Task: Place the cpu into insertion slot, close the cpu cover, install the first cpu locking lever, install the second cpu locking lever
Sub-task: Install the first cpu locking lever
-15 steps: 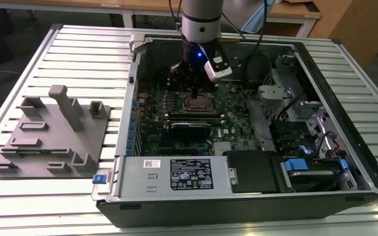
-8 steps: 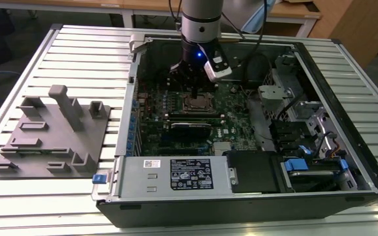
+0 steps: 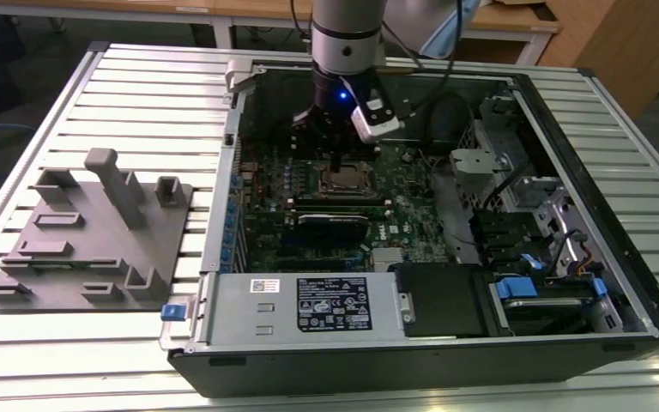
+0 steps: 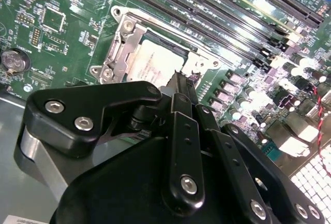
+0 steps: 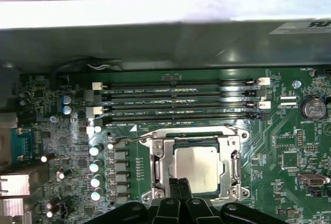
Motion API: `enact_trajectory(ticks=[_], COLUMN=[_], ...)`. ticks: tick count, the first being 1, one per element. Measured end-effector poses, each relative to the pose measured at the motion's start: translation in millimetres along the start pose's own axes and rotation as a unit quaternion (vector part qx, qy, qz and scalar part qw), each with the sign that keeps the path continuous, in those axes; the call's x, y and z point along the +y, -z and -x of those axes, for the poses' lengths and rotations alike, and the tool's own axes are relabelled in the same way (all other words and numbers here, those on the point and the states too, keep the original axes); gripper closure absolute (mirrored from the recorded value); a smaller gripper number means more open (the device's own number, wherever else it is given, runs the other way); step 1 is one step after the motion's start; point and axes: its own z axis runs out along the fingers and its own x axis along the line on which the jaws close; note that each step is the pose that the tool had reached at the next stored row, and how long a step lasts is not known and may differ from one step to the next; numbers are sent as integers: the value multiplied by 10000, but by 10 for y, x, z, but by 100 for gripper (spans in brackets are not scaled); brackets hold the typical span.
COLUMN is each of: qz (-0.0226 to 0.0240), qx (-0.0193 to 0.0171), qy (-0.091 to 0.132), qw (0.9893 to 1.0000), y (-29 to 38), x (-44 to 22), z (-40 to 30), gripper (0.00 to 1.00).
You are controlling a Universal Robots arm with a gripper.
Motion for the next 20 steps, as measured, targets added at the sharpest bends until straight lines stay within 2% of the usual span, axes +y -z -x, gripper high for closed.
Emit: enact_trajectory(ticks=[7, 20], qz=[0, 0], qx=[0, 0], qy=[0, 0], qw=[10000, 10000], y=[1, 16], x=[-3, -4], z=[-73, -78], gripper=[90, 90])
